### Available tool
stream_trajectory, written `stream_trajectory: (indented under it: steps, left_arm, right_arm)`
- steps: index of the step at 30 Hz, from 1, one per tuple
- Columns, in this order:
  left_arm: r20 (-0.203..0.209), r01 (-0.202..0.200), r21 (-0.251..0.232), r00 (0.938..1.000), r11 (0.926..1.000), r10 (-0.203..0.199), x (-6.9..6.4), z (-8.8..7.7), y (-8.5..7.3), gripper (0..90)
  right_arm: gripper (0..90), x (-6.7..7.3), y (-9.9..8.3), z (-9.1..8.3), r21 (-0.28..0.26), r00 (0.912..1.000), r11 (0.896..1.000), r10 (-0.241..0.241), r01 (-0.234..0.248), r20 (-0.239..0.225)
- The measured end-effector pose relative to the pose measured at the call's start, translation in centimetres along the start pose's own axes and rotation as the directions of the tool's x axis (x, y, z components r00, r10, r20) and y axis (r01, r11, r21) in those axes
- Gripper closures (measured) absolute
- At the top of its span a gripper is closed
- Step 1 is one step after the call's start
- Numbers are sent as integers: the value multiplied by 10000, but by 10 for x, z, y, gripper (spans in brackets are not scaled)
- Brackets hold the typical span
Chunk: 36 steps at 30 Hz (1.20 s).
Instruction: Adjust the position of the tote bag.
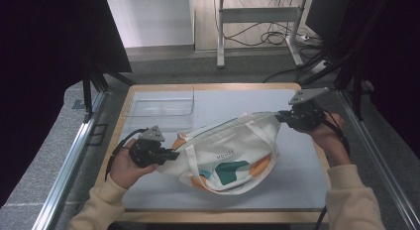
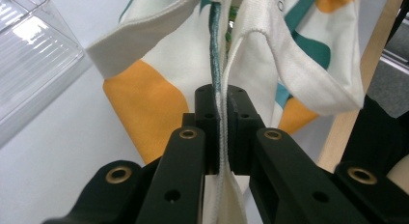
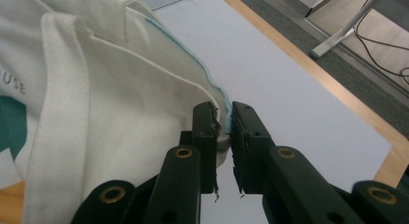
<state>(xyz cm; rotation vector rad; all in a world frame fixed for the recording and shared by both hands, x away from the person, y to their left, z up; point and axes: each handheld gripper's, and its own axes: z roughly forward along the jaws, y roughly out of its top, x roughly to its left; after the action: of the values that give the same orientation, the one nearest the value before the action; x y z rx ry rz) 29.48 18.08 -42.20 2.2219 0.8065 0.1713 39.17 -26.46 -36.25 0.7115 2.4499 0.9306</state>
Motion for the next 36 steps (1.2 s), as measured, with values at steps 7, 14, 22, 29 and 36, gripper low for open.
stream_trajectory:
  steps: [7,14,22,29,36]
  left_arm:
    - [200,247,103,9995,9996,-249,16,8,4,859]
    - [-133,215,156,9997,9996,-213,24,7,12,858]
    - [-228,351,273,9991,9990,-345,34,17,14,857]
    - [95,624,516,9980,9967,-630,37,32,3,854]
    - [220,664,596,9975,9960,-678,36,36,-1,842]
  right_arm:
    - [802,8,-22,-4,48,9988,9990,451,-450,-182]
    - [802,16,-34,-11,-323,9981,9978,577,-583,-208]
    - [801,31,-50,-17,-323,9971,9972,658,-670,-370]
    - [799,36,-67,-2,142,9953,9966,820,-814,-509]
    - [790,35,-76,5,59,9917,9934,1143,-1141,-597]
